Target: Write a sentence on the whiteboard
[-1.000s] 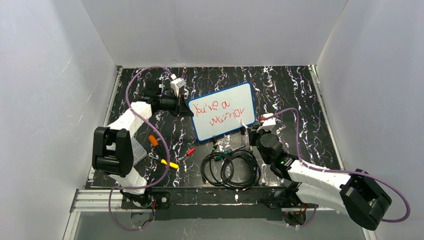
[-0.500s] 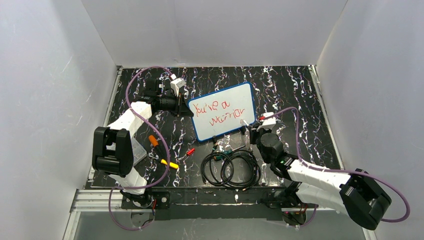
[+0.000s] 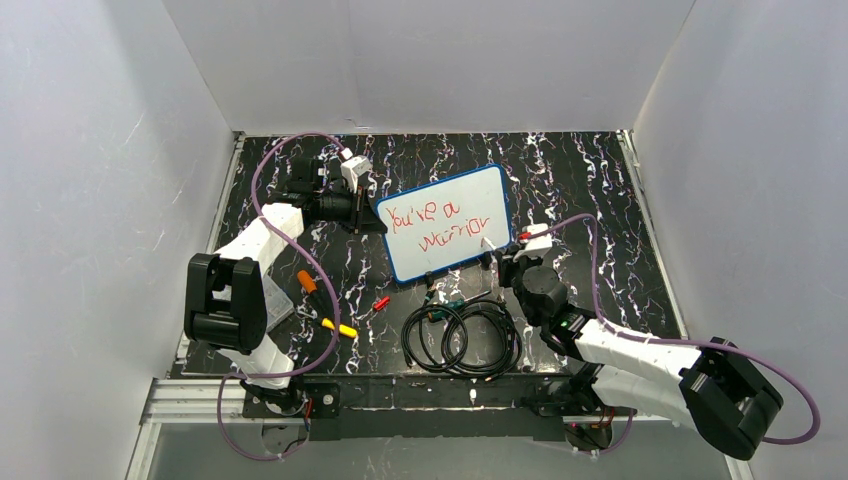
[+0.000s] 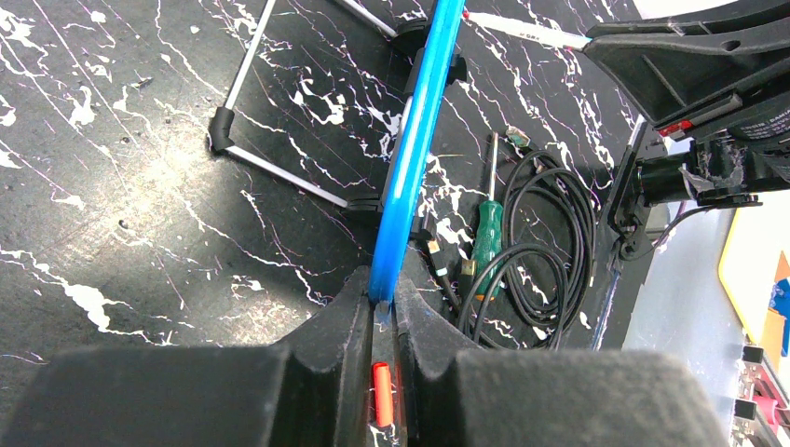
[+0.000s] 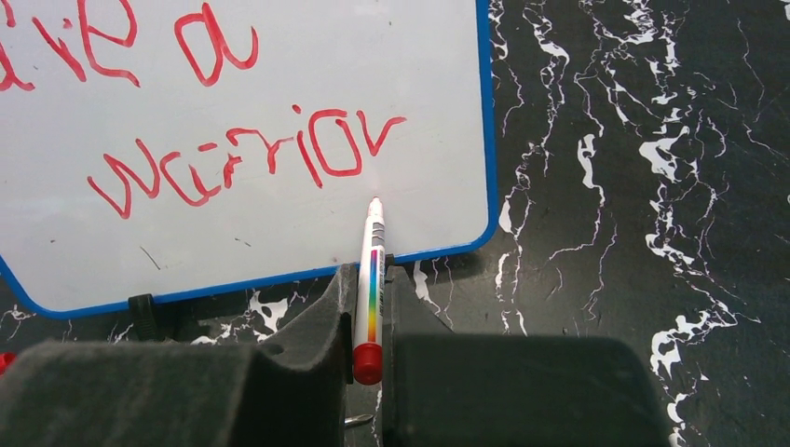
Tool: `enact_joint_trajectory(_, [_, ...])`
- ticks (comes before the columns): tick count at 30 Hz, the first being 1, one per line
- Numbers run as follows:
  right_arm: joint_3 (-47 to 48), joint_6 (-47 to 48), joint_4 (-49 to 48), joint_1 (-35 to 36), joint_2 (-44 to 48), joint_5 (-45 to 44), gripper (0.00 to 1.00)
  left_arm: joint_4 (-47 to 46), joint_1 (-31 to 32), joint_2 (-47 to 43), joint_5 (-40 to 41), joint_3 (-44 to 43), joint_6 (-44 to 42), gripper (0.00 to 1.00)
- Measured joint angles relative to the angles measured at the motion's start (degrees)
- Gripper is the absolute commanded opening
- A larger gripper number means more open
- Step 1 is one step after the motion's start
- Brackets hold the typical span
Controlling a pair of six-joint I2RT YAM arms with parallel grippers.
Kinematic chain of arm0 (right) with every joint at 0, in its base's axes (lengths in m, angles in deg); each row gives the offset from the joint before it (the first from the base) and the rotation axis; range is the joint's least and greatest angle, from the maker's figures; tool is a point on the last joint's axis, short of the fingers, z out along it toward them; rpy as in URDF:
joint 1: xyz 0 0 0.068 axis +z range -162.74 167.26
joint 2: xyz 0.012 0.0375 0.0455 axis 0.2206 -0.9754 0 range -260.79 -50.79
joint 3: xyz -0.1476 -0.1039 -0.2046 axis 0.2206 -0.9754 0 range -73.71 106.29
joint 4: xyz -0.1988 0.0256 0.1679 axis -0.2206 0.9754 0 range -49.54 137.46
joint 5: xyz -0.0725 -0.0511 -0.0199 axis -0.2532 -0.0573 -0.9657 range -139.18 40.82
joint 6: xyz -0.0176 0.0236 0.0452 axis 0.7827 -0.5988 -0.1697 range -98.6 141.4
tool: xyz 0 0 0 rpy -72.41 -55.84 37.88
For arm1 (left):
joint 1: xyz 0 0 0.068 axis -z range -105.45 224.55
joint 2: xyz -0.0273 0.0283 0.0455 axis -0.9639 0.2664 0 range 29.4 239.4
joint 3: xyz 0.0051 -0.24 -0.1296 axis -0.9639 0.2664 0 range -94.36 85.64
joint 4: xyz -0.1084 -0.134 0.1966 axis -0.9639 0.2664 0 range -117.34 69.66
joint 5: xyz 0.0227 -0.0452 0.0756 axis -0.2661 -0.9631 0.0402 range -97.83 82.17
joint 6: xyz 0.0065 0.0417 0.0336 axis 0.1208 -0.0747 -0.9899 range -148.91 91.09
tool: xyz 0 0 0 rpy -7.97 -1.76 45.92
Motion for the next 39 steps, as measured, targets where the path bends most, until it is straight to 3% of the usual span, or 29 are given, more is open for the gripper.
enact_joint_trajectory(39, [0.0, 0.0, -1.7, 0.0, -1.3, -0.6, 0.01, 0.0, 0.0, 0.0, 0.0, 0.0, 0.0, 0.00])
